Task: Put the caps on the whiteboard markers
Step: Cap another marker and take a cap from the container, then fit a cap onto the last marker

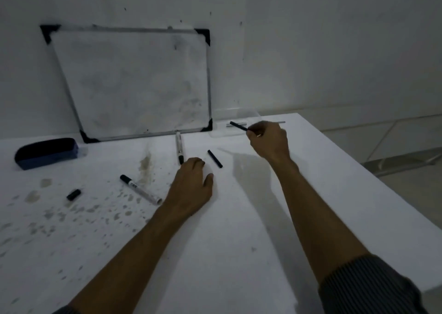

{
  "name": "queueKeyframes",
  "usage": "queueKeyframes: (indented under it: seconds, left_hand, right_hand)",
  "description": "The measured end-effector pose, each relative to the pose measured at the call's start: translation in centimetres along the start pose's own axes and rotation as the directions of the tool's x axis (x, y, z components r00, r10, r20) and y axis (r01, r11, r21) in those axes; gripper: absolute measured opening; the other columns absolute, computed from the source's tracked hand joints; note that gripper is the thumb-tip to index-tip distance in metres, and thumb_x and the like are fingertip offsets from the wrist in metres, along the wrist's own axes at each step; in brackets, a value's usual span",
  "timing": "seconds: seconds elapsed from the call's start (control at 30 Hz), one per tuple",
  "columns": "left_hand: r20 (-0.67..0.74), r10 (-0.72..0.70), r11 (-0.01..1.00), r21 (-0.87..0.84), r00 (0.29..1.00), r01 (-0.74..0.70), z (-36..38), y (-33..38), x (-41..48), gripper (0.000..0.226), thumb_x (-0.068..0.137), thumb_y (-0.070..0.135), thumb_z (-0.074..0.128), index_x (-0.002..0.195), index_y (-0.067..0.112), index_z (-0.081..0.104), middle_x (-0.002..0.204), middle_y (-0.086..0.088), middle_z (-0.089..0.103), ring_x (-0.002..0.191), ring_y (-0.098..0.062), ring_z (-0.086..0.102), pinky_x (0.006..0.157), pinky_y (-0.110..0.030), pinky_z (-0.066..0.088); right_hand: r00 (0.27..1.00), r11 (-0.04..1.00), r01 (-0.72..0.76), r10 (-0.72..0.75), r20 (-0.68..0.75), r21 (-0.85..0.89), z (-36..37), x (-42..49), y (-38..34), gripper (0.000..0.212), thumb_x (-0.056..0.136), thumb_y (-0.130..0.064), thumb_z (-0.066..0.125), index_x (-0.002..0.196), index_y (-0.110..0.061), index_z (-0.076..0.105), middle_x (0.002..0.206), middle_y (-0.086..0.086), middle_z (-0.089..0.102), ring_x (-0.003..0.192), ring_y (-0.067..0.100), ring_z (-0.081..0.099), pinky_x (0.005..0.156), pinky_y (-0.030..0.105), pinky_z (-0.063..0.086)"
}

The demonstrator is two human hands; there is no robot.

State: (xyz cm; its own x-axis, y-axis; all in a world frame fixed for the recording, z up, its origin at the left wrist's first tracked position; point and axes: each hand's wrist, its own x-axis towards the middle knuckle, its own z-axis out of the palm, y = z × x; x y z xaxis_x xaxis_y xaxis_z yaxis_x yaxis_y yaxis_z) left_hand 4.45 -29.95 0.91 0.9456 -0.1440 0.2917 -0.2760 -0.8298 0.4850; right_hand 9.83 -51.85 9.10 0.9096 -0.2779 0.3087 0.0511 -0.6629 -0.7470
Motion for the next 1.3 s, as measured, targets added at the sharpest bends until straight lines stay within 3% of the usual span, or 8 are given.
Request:
queueKeyframes:
  seconds: [0.27,0.43,0.63,0.7,0.87,1.03,1.17,1.3]
  left_hand:
    - [-0.028,0.04,0.998,0.043,0.999,-0.039,0.5,-0.2,0.4,0.05,0.101,0.024,0.057,0.141,-0.005,0.052,0.145,-0.02,0.054,0.133,-0.035,0.052,0.115,-0.037,0.034]
    - [-0.045,0.031,0.999,0.027,0.999,-0.03,0.5,-0.4,0.5,0.056,0.098,0.035,0.05,0.141,-0.001,0.052,0.143,-0.015,0.055,0.13,-0.03,0.053,0.112,-0.032,0.033]
    - [-0.041,0.026,0.999,0.022,0.999,-0.025,0.8,-0.7,0.7,0.055,0.097,0.036,0.05,0.14,0.001,0.052,0.141,-0.014,0.056,0.128,-0.029,0.054,0.11,-0.028,0.029]
    - [-0.035,0.024,0.999,0.023,0.999,-0.023,0.7,-0.7,0.6,0.055,0.098,0.035,0.051,0.14,0.001,0.053,0.14,-0.014,0.057,0.127,-0.029,0.055,0.11,-0.028,0.031]
    - [-0.045,0.043,0.998,0.045,0.998,-0.041,0.4,-0.1,0.5,0.048,0.097,0.031,0.053,0.131,-0.003,0.058,0.127,-0.018,0.064,0.115,-0.032,0.062,0.103,-0.038,0.045]
    - [-0.074,0.083,0.996,0.045,0.994,-0.08,-0.8,0.7,0.0,0.043,0.098,0.026,0.058,0.131,0.0,0.058,0.125,-0.016,0.064,0.112,-0.031,0.063,0.099,-0.041,0.05]
    - [-0.133,0.124,0.992,0.012,0.983,-0.124,-4.5,1.7,0.2,0.038,0.099,0.025,0.058,0.131,0.005,0.06,0.124,-0.014,0.065,0.112,-0.029,0.06,0.098,-0.039,0.047]
    - [-0.138,0.074,0.997,0.007,0.988,-0.074,-9.6,-0.4,-1.0,0.037,0.1,0.03,0.056,0.132,0.011,0.06,0.123,-0.008,0.066,0.113,-0.025,0.06,0.097,-0.039,0.049]
  right_hand:
    - [0.989,0.974,0.096,-0.069,0.133,-0.206,3.9,9.8,-0.2,0.024,0.089,-0.019,0.068,0.11,-0.017,0.081,0.109,0.007,0.08,0.106,0.028,0.072,0.097,0.037,0.055]
    - [0.957,0.925,0.089,0.024,0.289,-0.369,6.6,14.9,0.1,0.03,0.082,-0.019,0.068,0.11,-0.016,0.079,0.111,0.009,0.077,0.104,0.03,0.07,0.098,0.039,0.056]
    - [0.929,0.907,0.063,0.1,0.357,-0.416,8.3,16.7,0.0,0.011,0.077,-0.014,0.062,0.077,-0.01,0.052,0.089,0.01,0.059,0.087,0.03,0.062,0.078,0.034,0.047]
    - [0.936,0.923,0.043,0.096,0.337,-0.382,8.4,16.9,0.3,0.009,0.078,-0.013,0.062,0.076,-0.008,0.055,0.088,0.008,0.06,0.089,0.03,0.063,0.079,0.032,0.049]
    - [0.968,0.984,0.04,0.005,0.252,-0.172,6.8,14.7,-0.7,0.029,0.085,-0.011,0.065,0.111,-0.01,0.079,0.115,0.01,0.077,0.109,0.028,0.07,0.099,0.036,0.056]
    - [0.991,0.992,0.059,-0.072,0.114,0.107,3.9,7.3,-3.2,0.026,0.094,-0.016,0.063,0.114,-0.014,0.078,0.118,0.003,0.077,0.11,0.017,0.069,0.092,0.018,0.047]
    - [0.975,0.934,-0.105,0.029,0.221,0.34,2.7,-0.4,-3.8,0.02,0.095,-0.021,0.066,0.111,-0.019,0.077,0.109,0.0,0.077,0.103,0.015,0.069,0.094,0.028,0.053]
    - [0.909,0.888,-0.274,0.114,0.402,0.368,2.8,-8.1,-4.7,0.02,0.099,-0.02,0.063,0.113,-0.015,0.076,0.101,0.004,0.077,0.078,0.012,0.064,0.066,0.019,0.047]
